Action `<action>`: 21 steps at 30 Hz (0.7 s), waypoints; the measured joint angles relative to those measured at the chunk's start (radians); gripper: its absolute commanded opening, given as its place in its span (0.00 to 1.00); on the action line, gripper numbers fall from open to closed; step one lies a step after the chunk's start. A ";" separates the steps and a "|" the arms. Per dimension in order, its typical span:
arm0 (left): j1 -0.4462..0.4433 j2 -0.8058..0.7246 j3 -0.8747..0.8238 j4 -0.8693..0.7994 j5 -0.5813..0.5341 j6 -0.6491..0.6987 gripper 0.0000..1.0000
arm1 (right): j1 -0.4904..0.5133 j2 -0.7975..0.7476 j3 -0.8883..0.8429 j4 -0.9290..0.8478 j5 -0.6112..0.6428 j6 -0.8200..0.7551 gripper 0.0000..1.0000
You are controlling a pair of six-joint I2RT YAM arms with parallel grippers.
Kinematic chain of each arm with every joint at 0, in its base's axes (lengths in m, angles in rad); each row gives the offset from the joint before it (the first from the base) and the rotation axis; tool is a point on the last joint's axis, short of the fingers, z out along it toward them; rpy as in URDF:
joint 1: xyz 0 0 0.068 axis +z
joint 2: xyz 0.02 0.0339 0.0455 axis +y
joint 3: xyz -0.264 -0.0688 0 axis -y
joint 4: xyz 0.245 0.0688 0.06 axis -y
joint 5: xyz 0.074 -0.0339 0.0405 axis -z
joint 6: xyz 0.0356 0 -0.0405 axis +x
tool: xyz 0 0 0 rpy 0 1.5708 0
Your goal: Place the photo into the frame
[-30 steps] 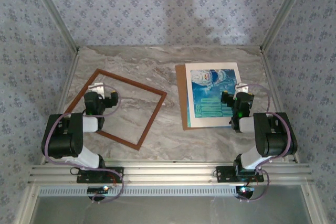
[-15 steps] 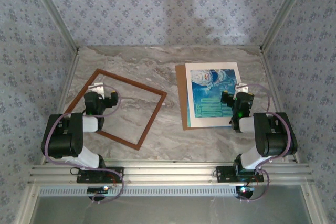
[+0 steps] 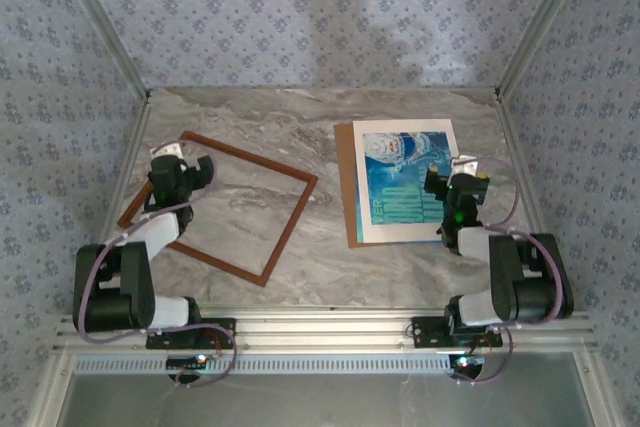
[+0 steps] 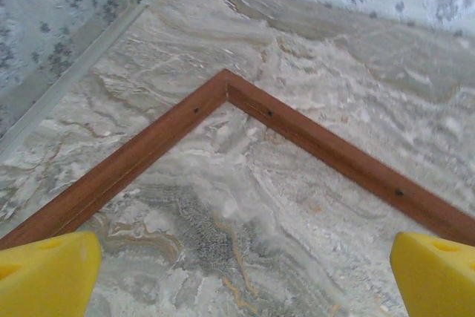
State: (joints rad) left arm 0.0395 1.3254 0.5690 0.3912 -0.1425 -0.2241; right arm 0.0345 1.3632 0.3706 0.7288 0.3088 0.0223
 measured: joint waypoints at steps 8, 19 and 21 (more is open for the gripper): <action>-0.109 0.020 0.068 -0.169 0.050 -0.276 0.93 | 0.112 -0.157 0.203 -0.351 0.022 0.143 1.00; -0.219 0.433 0.409 -0.375 0.101 -0.364 0.94 | 0.517 0.187 0.498 -0.506 0.020 0.064 1.00; -0.219 0.473 0.455 -0.398 0.105 -0.363 0.94 | 0.540 0.228 0.526 -0.528 0.021 0.052 1.00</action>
State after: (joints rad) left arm -0.1799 1.7988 1.0241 -0.0067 -0.0380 -0.5873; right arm 0.5743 1.5913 0.8970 0.2008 0.3294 0.0742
